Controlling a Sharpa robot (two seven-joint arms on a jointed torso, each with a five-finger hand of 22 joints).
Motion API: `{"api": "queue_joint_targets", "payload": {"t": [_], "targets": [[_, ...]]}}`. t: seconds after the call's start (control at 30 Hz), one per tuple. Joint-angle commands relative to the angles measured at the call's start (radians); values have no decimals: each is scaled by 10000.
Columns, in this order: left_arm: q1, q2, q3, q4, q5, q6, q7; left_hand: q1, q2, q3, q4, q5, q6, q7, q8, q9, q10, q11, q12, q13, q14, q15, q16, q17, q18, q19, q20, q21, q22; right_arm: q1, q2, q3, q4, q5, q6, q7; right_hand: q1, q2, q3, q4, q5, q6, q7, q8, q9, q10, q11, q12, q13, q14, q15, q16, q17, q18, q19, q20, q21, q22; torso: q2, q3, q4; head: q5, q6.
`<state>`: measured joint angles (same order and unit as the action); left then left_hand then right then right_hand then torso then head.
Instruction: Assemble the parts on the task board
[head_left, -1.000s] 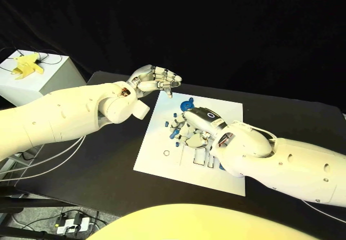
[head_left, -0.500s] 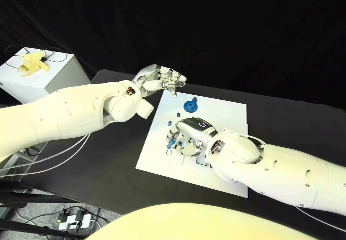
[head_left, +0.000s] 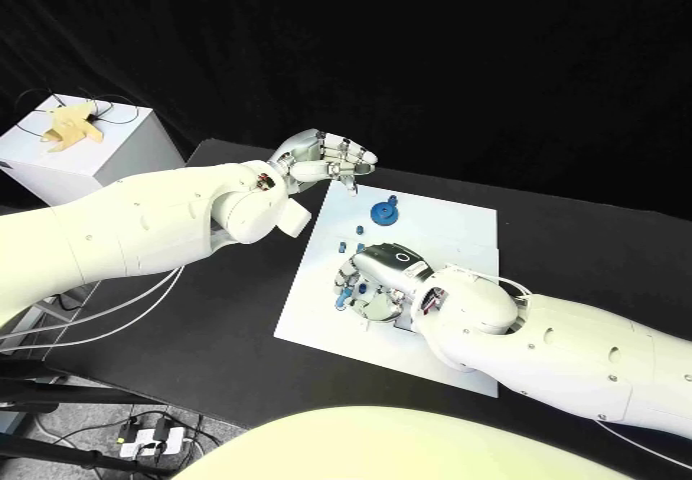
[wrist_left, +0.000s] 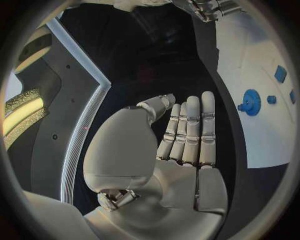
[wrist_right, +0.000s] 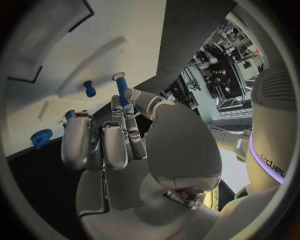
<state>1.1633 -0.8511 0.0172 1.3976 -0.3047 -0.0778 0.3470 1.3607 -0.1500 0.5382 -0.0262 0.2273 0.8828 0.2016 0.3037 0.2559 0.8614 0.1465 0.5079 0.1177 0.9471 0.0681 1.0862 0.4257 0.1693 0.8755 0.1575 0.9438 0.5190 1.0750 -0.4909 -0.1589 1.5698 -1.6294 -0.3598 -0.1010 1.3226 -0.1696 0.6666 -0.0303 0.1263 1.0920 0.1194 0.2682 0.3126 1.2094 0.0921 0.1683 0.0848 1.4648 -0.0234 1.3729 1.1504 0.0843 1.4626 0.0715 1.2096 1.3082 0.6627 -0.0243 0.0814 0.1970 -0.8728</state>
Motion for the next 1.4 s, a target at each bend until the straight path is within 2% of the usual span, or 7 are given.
{"api": "queue_joint_targets", "payload": {"t": [0.03,0.8,1.03,1.1,1.13,1.23,1.4], "targets": [[4,13,4,10,76,148,45,59,24,-68,-12,18,-35,18,56,10,-48,-19,1,-8,-86,7,-60,-9,158,34,6,-33,-9,-16,-3,-6,30,-189,302,33,121,239,46,-7,25,34,25,44,557,451,-408,14,17,242,-74,-47,-2,-164,399,-66,-35,780,-4,0,4,10,2],[2,14,-2,1,76,178,35,55,28,-77,-5,19,-39,18,66,9,-51,-19,7,-15,-87,8,-61,-13,157,35,7,-38,-13,-178,202,-52,-224,-1375,306,-444,111,232,71,-33,33,14,28,52,583,458,-405,-22,21,231,-70,-72,-53,-160,390,-66,-58,774,-8,-12,19,-10,2],[2,21,-3,-7,76,190,37,55,28,-77,-5,19,-39,18,66,9,-51,-19,7,-15,-87,8,-61,-13,157,35,7,-38,-13,-218,277,-96,-265,-1585,493,-134,-34,112,32,-69,67,-112,84,39,648,351,-346,-203,11,204,-24,-121,-136,-131,330,-42,-246,699,-14,-9,-4,15,2],[2,21,-4,-8,76,190,37,55,28,-77,-5,19,-39,18,66,9,-51,-19,7,-15,-87,8,-61,-13,157,35,7,-38,-13,-222,276,-108,-244,-1485,546,4,-294,-62,-54,19,311,-598,258,-228,572,-46,-186,-509,-69,226,117,-61,-33,-113,266,30,-436,621,-17,-8,-6,19,2],[2,20,-4,-8,76,189,36,55,28,-77,-5,19,-39,18,66,9,-51,-19,7,-15,-87,8,-61,-13,157,35,7,-38,-13,-224,269,-115,-218,-1409,567,101,-548,-313,-191,109,452,-987,428,-467,487,-429,7,-768,-150,115,259,-239,-361,-57,141,134,-874,418,-16,-6,-9,26,2],[1,17,-4,-10,76,183,29,55,28,-77,-5,19,-39,18,66,9,-51,-19,7,-15,-87,8,-61,-13,157,35,7,-38,-13,-225,254,-123,-184,-1307,536,208,-826,-706,-575,194,488,-1506,566,-822,353,-1052,183,-1016,-207,-133,420,-541,-879,97,-148,283,-1865,-56,-14,-2,-14,29,2],[1,13,-5,-10,76,181,11,55,28,-77,-5,19,-39,18,66,9,-51,-19,7,-15,-87,8,-61,-13,157,35,7,-38,-13,-227,194,-129,-154,-1235,368,255,-691,-740,-1233,208,497,-1892,592,-1129,237,-1920,259,-961,-191,-467,487,-911,-1539,347,-517,426,-3232,-758,-23,-4,-4,21,2]]}}
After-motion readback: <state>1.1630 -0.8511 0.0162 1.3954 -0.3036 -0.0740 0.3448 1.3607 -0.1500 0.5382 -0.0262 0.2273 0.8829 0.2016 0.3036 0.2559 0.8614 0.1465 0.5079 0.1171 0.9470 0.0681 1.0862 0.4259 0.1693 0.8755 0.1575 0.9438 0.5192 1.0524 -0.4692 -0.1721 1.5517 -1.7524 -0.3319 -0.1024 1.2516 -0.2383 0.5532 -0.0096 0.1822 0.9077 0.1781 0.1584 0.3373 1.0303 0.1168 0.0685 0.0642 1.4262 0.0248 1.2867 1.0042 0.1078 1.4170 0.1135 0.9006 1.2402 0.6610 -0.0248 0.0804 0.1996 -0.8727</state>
